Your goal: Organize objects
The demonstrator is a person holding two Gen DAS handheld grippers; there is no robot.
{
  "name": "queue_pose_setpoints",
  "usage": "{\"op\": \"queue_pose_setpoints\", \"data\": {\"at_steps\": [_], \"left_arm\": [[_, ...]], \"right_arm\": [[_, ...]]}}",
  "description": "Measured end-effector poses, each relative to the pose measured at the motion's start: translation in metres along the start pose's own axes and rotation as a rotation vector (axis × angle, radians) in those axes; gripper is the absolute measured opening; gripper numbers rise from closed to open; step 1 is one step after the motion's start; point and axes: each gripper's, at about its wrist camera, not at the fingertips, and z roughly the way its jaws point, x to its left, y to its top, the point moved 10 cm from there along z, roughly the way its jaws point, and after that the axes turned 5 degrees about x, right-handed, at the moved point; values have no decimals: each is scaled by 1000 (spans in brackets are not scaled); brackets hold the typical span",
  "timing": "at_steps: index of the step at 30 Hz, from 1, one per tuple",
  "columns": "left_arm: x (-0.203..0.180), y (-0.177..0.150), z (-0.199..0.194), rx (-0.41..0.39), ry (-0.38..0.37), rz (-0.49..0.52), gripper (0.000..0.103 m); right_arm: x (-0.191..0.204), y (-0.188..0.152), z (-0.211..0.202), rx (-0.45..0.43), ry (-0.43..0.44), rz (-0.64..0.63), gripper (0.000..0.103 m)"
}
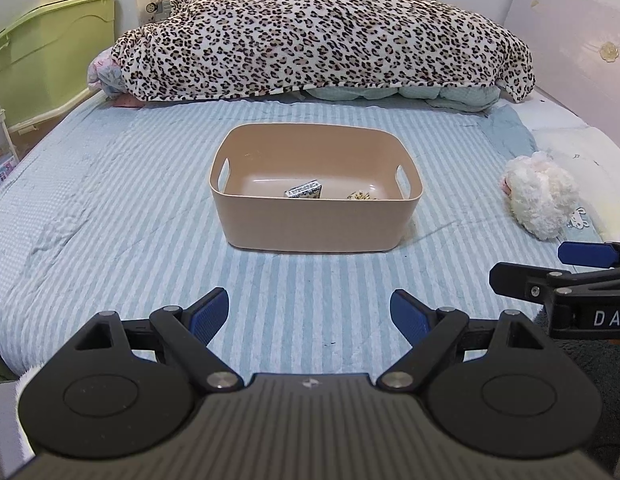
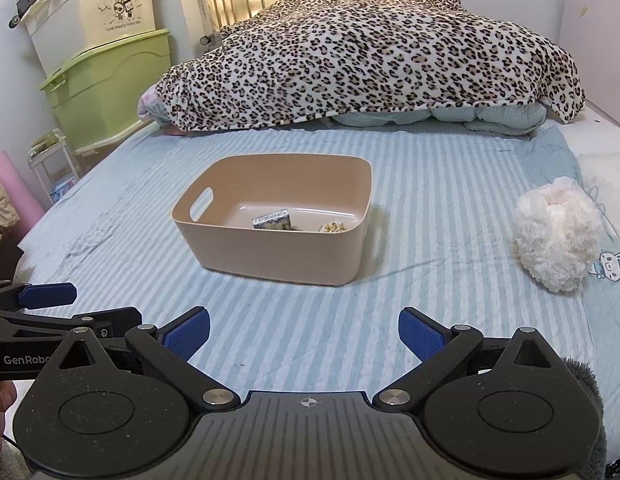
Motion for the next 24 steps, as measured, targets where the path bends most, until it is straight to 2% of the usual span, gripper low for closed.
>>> {"op": "queue_pose_setpoints", "data": {"at_steps": [24], "left_arm": [[-9, 1, -1, 1, -7, 26, 88]], "right_arm": [[-6, -7, 0, 14, -5, 10, 103]]}}
